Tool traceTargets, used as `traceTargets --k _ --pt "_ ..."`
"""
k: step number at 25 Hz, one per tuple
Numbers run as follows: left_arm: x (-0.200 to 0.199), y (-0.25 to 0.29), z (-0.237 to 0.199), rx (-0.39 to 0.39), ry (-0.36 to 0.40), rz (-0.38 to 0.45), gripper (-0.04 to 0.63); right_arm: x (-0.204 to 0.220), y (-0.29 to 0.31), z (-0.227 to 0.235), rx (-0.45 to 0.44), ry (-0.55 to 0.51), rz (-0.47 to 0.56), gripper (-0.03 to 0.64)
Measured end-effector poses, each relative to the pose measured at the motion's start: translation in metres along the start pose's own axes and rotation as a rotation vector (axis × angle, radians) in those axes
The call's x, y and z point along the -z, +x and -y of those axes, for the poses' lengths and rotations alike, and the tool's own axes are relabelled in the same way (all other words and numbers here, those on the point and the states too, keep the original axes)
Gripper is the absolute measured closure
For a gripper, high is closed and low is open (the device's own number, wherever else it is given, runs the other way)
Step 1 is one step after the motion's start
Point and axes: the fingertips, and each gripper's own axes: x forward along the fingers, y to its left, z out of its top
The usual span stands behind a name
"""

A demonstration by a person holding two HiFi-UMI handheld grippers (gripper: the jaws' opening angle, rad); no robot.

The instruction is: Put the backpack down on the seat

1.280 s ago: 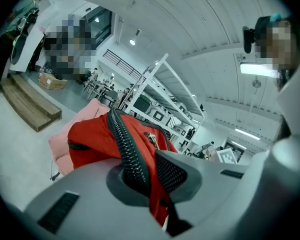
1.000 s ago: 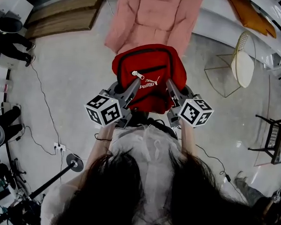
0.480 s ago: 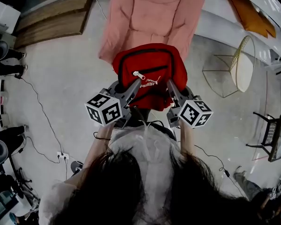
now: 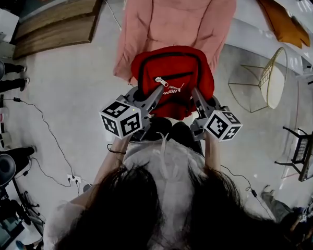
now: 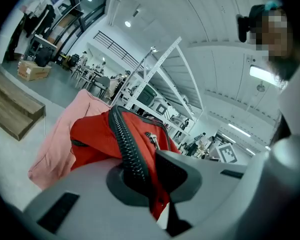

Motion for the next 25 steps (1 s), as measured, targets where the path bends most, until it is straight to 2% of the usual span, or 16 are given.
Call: traceTargets --k 8,13,17,25 --pt "-0.004 0.015 -0.008 -0.025 -0.023 -0.004 0.552 -0.007 0.010 0.010 0.002 -0.007 -0.045 0.568" --pt "-0.011 0.028 -0.033 -0.066 -0.063 0.004 0.552 -0.014 0.042 0.020 -0.025 -0.018 -0.092 0.568" --pt "-0.021 0.044 -0.056 -0.122 -0.081 0.003 0.552 -0.020 0.074 0.034 -0.059 -0.016 -0.139 0.568" --pt "-0.035 0.093 -0.117 -0.243 -0.149 -0.059 0.552 -0.034 0.146 0.074 -0.110 -0.015 -0.254 0.568"
